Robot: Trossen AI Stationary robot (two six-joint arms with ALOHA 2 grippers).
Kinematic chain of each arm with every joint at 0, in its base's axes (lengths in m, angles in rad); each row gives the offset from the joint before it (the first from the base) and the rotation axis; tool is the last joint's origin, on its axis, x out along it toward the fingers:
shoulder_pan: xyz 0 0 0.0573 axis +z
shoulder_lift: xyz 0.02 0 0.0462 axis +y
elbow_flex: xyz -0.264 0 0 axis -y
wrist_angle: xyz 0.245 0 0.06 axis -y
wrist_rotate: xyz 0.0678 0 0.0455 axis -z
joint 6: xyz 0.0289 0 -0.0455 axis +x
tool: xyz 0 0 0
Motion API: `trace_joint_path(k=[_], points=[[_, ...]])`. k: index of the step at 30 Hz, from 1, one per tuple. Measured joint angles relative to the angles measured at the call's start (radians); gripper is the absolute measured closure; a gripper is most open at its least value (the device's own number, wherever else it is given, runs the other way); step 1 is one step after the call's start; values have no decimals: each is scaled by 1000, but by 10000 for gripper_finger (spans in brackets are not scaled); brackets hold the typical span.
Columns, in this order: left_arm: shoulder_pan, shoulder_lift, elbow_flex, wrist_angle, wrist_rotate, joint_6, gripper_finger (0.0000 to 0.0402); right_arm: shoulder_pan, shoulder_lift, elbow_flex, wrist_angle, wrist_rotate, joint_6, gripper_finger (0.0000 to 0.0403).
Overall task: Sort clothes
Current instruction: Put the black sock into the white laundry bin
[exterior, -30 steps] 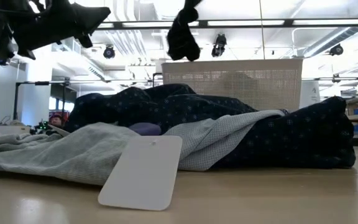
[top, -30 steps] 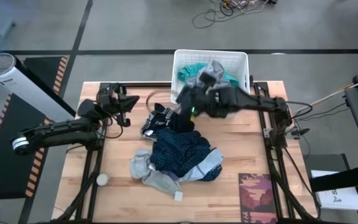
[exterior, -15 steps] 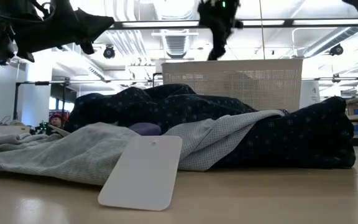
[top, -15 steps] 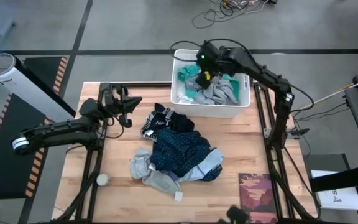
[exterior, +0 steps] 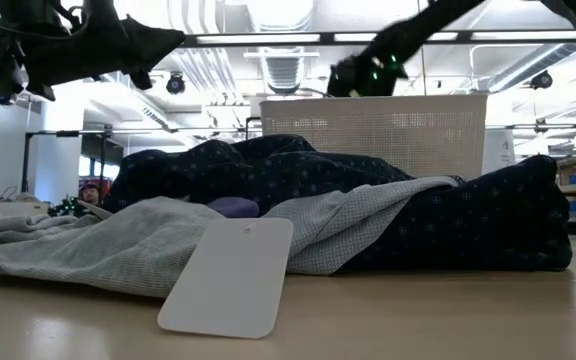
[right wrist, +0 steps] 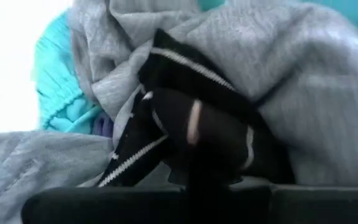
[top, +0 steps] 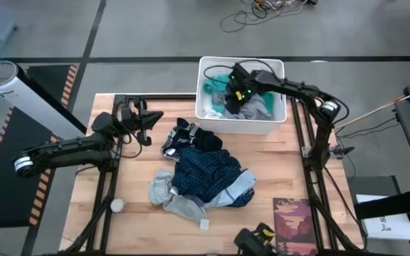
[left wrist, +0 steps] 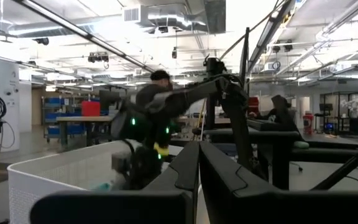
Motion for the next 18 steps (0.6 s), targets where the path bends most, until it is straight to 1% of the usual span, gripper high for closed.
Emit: trace_joint_path(k=[4,8,14,18], points=[[0,3,0,-5,-1,0,402,-19,-6,-119,109,-49,1,403],[0,7,0,-12,-2,17,402,-28,-9,-179,169,-72,-2,403],[0,37,0,-28,-2,26,402,-36,-5,-192,206,-79,-33,403],[0,74,0,-27,-2,27,402,-35,-10,-175,185,-75,-57,397]])
